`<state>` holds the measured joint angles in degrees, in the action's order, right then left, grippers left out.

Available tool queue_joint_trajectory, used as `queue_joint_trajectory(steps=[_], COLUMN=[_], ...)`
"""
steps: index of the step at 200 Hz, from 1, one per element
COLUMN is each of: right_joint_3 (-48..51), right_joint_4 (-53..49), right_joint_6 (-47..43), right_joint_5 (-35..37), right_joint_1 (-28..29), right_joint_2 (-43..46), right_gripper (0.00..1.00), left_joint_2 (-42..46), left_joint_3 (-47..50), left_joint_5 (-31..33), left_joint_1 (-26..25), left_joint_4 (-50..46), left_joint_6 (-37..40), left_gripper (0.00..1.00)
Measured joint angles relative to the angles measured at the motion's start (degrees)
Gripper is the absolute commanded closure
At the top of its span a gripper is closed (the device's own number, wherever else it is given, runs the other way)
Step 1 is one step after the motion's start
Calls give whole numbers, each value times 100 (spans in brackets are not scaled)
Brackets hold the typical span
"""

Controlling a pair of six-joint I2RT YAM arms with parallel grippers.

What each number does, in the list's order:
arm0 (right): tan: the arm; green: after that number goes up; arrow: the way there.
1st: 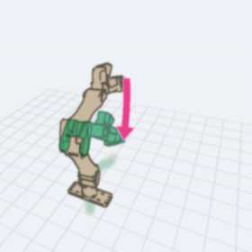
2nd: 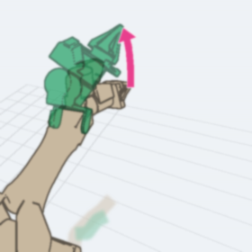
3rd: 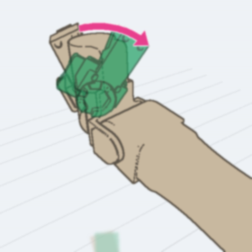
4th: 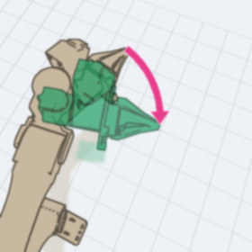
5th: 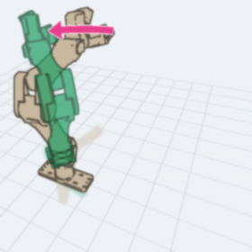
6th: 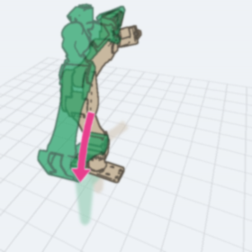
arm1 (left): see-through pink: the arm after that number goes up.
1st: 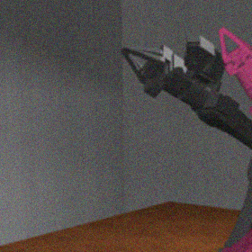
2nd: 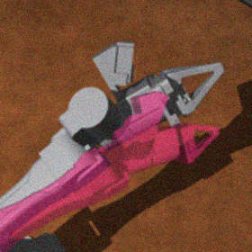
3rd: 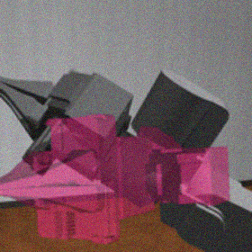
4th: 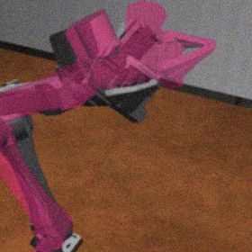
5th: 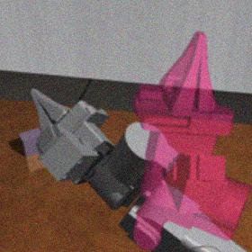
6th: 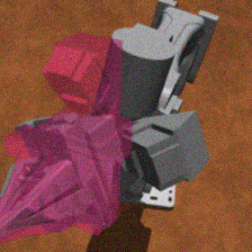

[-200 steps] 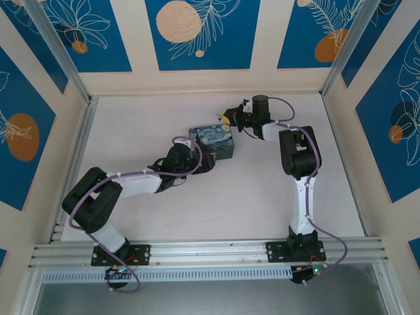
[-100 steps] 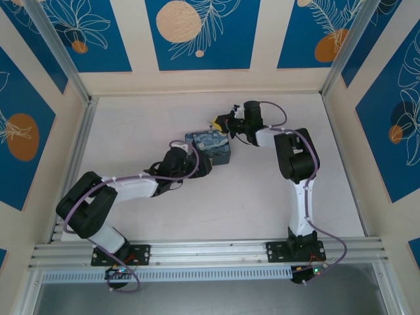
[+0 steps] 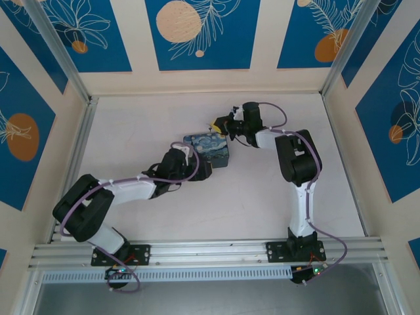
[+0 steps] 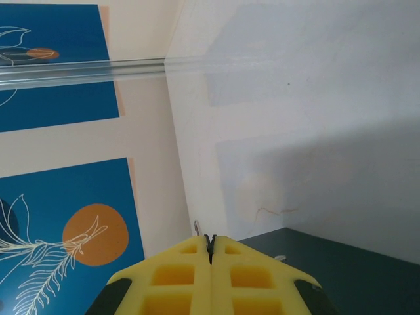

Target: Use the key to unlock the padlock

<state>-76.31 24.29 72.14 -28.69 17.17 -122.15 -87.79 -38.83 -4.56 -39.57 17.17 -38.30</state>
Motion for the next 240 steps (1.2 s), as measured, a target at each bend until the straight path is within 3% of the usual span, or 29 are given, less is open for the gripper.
queue_joint_trajectory(steps=[116,240], right_joint_3=[592,776], right_joint_4=[-256,-448], right_joint_6=[-280,-323], right_joint_5=[66,144], right_joint_1=[66,199], right_joint_2=[767,758], right_gripper=[100,100], left_joint_2=[-846,-1556], left_joint_3=[-435,-866], left_joint_5=[-197,1150], left_joint_1=[-389,-798], left_joint_4=[-96,26], left_joint_6=[553,1394], left_gripper=[0,1])
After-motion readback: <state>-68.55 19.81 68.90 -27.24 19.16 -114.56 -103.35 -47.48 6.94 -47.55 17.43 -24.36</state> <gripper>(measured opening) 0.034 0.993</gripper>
